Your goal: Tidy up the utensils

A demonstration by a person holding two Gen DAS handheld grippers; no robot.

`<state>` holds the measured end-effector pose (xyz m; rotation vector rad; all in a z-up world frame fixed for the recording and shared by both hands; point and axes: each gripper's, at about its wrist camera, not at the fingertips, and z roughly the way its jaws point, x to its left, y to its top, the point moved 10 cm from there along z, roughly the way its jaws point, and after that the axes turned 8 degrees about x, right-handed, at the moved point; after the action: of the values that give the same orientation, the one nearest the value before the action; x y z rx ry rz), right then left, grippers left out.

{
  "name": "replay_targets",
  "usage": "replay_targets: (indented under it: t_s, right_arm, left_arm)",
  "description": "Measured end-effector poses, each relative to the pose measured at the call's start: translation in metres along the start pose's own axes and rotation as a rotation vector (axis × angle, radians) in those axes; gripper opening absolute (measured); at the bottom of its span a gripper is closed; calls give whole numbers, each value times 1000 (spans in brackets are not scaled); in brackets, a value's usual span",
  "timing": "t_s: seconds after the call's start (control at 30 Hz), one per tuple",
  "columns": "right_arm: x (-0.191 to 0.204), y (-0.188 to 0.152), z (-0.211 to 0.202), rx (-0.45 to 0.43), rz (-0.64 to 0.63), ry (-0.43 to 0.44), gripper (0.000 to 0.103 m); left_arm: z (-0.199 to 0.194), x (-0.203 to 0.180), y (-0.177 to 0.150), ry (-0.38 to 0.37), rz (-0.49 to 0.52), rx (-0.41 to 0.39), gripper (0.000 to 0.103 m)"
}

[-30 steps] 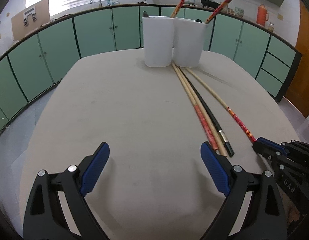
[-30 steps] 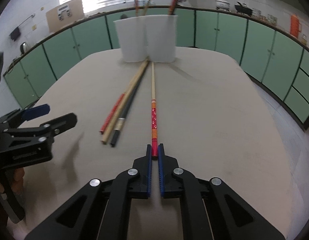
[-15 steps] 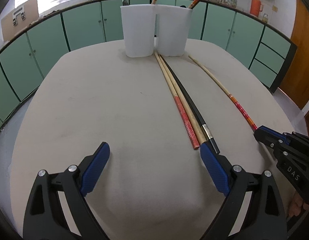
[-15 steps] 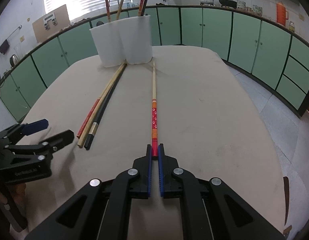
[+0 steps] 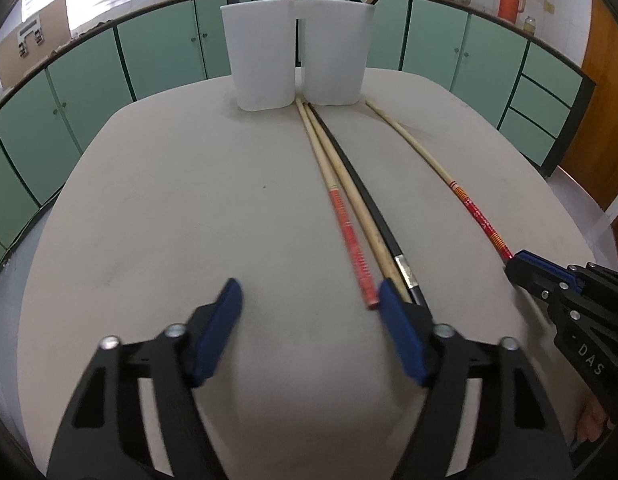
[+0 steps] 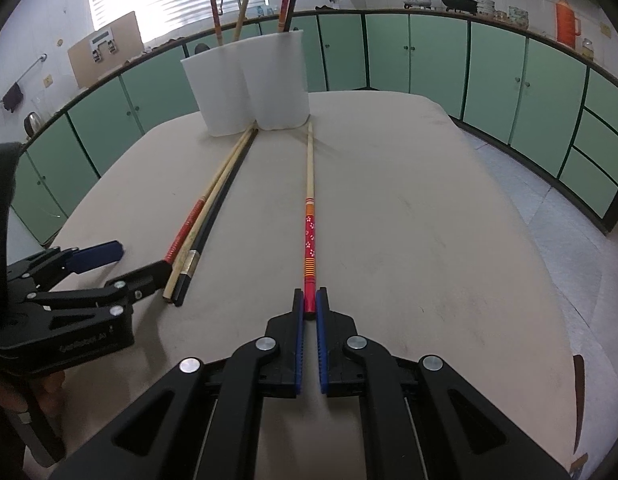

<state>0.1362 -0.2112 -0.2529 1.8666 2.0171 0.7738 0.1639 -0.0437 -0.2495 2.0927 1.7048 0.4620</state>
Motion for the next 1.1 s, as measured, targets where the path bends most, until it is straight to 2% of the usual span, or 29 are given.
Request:
replay_targets:
  t_s: [0.07,0.1,0.17,0.23,0.4,0.53,0.77,0.9,1.1]
  right_arm:
    - [0,0,0,1,-1,1,6]
    - [-1,0,0,2,-2,1,6]
    - [-1,0,0,3,-4,0,6]
    - [-1,0,0,3,-5,2,6]
    - [0,0,0,9,-17,10,6]
    - [2,-1,-1,14,-28,54,11]
    - [1,-6,-3,18,-57,117,13]
    - [3,-6,-3,19,-65,105,13]
    - [4,-3,-2,23,-77,72,13]
  left_arm:
    - [-2,-3,1,-9,11,-8,39]
    - [-2,-4,2,-12,13,-10,35]
    - [-3,-4,3,-17,9,-13,13]
    - [-3,-1,1,-21,-1,-12,7]
    - [-8,11,-6,-25,-20,-8,5]
    - [-10,19,-9,-30,-37,-7,9]
    - [-12,23,-10,-44,-56,-10,10]
    - [-11,20,-10,-48,-42,-11,17]
    - [-10,20,-10,-59,-61,-12,19]
